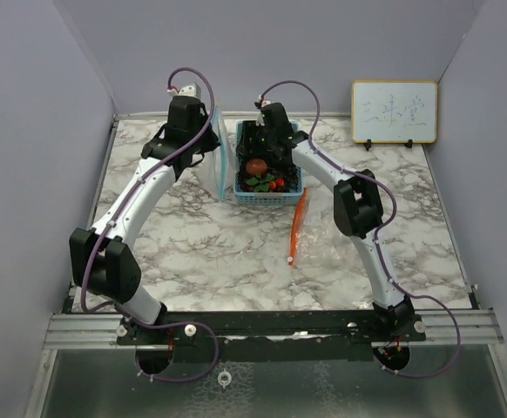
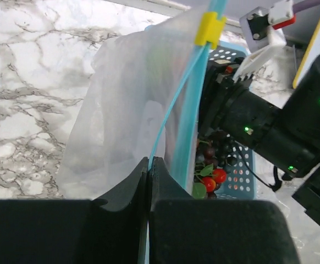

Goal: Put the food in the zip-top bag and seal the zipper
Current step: Pick up the fake vegetable from the bin.

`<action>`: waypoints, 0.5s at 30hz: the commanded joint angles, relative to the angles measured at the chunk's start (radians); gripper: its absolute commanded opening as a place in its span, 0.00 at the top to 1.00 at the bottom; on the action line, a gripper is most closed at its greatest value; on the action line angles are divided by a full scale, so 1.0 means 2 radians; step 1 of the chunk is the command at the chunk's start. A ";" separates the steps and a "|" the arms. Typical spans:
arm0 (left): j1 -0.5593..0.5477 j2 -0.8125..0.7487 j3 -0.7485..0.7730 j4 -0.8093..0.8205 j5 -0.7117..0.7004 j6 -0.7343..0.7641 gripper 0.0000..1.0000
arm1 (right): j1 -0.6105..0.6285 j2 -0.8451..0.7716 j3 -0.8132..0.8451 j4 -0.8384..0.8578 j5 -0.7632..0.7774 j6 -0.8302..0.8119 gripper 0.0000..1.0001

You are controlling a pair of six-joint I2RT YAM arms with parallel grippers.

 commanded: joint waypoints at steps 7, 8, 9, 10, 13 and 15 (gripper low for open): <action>-0.001 0.032 0.017 -0.207 -0.146 0.151 1.00 | -0.009 -0.168 -0.131 0.032 -0.035 -0.017 0.79; -0.002 0.035 0.020 -0.206 -0.142 0.151 1.00 | -0.009 -0.184 -0.143 0.035 -0.049 -0.014 0.79; -0.002 0.038 0.022 -0.205 -0.138 0.150 1.00 | -0.009 -0.197 -0.154 0.038 -0.064 -0.012 0.79; -0.002 0.040 0.024 -0.204 -0.132 0.149 1.00 | -0.009 -0.210 -0.165 0.042 -0.082 -0.010 0.79; -0.001 0.044 0.035 -0.202 -0.116 0.146 1.00 | -0.009 -0.237 -0.183 0.056 -0.169 -0.007 0.79; -0.001 0.043 0.051 -0.203 -0.108 0.142 1.00 | -0.009 -0.247 -0.191 0.072 -0.243 0.004 0.80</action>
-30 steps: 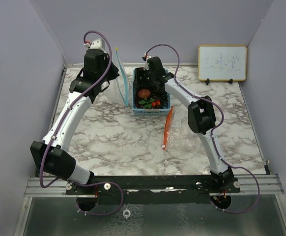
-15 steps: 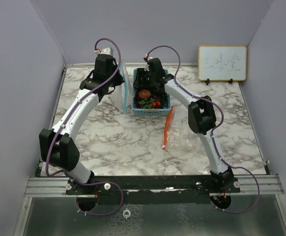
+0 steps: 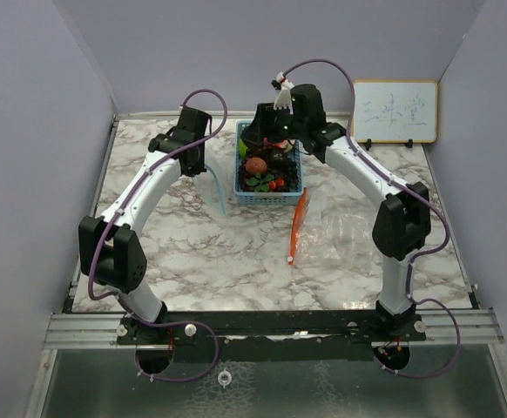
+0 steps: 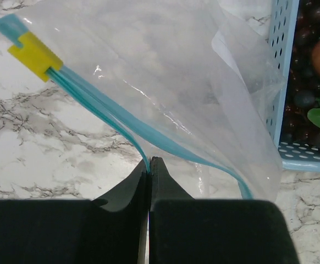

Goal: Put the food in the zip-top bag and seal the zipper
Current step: Pick up the fake vegetable from the bin.

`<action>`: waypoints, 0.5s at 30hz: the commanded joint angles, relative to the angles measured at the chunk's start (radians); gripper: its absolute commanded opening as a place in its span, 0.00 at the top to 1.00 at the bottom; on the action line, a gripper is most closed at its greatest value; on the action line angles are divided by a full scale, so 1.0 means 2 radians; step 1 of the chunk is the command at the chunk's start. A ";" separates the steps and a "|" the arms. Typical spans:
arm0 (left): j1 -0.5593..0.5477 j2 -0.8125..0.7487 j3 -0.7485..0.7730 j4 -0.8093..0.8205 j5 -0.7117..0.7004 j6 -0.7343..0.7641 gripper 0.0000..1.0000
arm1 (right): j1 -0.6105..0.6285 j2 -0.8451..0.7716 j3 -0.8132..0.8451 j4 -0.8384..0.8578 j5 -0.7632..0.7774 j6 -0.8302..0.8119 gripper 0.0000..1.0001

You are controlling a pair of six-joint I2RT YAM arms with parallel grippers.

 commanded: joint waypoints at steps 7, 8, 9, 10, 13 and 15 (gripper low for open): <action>-0.002 -0.032 0.072 0.025 0.044 -0.021 1.00 | 0.025 -0.060 -0.045 0.103 -0.280 0.065 0.81; -0.001 -0.033 0.071 0.032 0.051 -0.026 1.00 | 0.031 -0.060 -0.043 0.101 -0.287 0.065 0.81; -0.001 -0.033 0.069 0.036 0.056 -0.030 1.00 | 0.035 -0.059 -0.044 0.099 -0.292 0.067 0.81; -0.001 -0.032 0.067 0.040 0.062 -0.034 1.00 | 0.039 -0.059 -0.046 0.102 -0.299 0.071 0.81; -0.002 -0.031 0.057 0.050 0.074 -0.044 1.00 | 0.047 -0.066 -0.059 0.120 -0.315 0.084 0.81; -0.001 -0.032 0.053 0.053 0.079 -0.048 1.00 | 0.051 -0.070 -0.063 0.130 -0.320 0.088 0.81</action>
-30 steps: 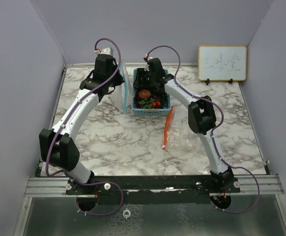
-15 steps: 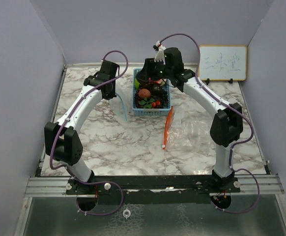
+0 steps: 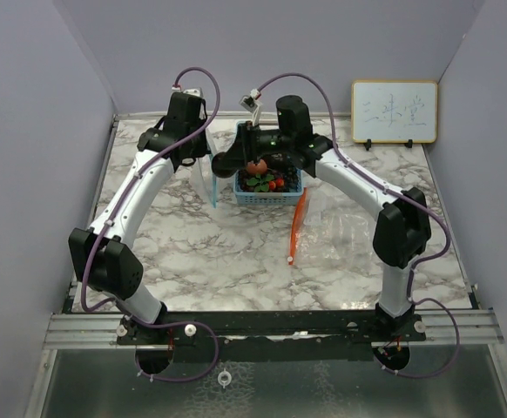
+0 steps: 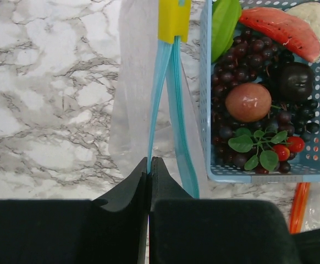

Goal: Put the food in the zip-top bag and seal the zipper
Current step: Pick up the fake vegetable from the bin, then place the fake vegetable in the zipper food storage bag.

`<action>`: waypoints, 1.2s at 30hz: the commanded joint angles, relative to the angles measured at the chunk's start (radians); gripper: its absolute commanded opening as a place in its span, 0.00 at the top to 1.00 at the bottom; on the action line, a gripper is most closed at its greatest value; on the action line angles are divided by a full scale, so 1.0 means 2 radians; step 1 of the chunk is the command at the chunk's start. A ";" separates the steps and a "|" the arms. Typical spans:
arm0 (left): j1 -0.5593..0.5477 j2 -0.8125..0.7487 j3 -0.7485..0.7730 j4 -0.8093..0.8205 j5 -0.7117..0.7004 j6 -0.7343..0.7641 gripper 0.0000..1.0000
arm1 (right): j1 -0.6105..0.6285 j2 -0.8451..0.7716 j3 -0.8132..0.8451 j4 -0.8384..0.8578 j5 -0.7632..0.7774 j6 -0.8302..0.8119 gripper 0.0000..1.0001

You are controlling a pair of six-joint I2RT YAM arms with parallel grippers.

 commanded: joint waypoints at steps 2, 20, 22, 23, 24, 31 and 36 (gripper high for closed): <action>-0.001 -0.010 -0.002 0.021 0.036 -0.023 1.00 | 0.012 -0.022 -0.015 0.041 -0.052 0.027 0.81; 0.010 -0.056 -0.010 0.026 0.115 -0.083 1.00 | 0.021 0.048 -0.024 0.045 0.094 0.049 0.85; 0.013 -0.063 -0.011 0.023 0.119 -0.086 1.00 | 0.021 0.043 -0.031 0.024 0.146 0.038 0.85; 0.014 -0.067 -0.012 0.020 0.119 -0.088 1.00 | 0.021 0.041 -0.029 0.012 0.168 0.032 0.85; 0.014 -0.072 -0.015 0.019 0.121 -0.090 1.00 | 0.021 0.043 -0.021 -0.002 0.186 0.028 0.85; 0.015 -0.082 -0.062 0.042 0.165 -0.120 1.00 | 0.028 0.077 0.069 -0.061 0.242 0.006 0.73; 0.016 -0.081 -0.071 0.052 0.152 -0.125 1.00 | 0.062 0.086 0.108 -0.089 0.236 -0.035 0.46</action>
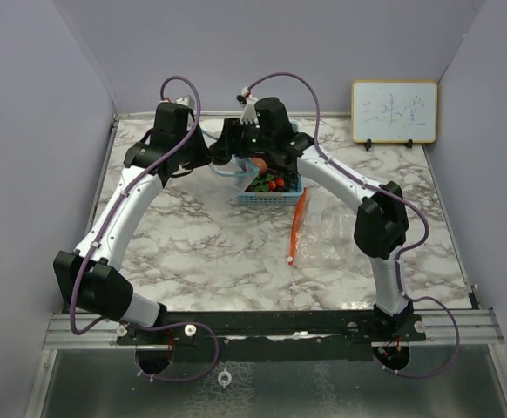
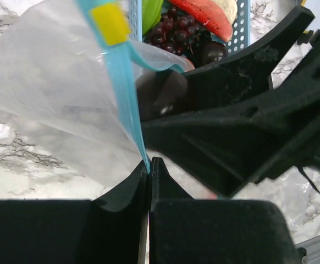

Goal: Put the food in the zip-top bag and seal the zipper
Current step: Place the fake vegetable in the zipper food storage bag.

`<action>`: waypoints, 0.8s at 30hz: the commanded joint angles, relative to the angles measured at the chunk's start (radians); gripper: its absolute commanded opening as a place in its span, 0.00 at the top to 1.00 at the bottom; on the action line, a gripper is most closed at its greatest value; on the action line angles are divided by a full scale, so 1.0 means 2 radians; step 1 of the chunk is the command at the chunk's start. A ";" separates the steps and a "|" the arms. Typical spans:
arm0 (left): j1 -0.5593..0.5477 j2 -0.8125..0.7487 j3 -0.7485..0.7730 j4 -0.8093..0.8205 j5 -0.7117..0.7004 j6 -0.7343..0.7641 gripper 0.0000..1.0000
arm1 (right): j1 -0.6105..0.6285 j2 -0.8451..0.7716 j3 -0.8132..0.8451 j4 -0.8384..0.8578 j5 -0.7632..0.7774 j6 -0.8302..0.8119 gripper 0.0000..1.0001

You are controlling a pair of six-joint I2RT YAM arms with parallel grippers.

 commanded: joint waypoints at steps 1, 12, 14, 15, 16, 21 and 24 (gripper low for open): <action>0.003 -0.008 0.000 0.018 0.007 -0.013 1.00 | 0.039 0.006 0.031 -0.042 0.021 -0.045 0.39; 0.019 -0.019 0.032 -0.041 -0.026 0.019 1.00 | 0.042 0.019 0.036 -0.155 0.137 -0.056 0.04; 0.019 -0.024 0.036 -0.073 -0.057 0.037 1.00 | 0.042 0.024 0.053 -0.185 0.189 -0.055 0.00; 0.019 -0.028 0.032 -0.087 -0.076 0.043 1.00 | 0.042 0.030 0.065 -0.205 0.223 -0.049 0.01; 0.019 -0.032 0.026 -0.100 -0.095 0.051 1.00 | 0.042 0.035 0.076 -0.226 0.250 -0.044 0.00; 0.019 -0.054 -0.017 -0.129 -0.166 0.075 1.00 | 0.038 0.041 0.082 -0.231 0.247 -0.061 0.01; 0.020 -0.054 -0.033 -0.115 -0.156 0.075 1.00 | 0.038 0.001 0.025 -0.129 0.111 -0.106 0.01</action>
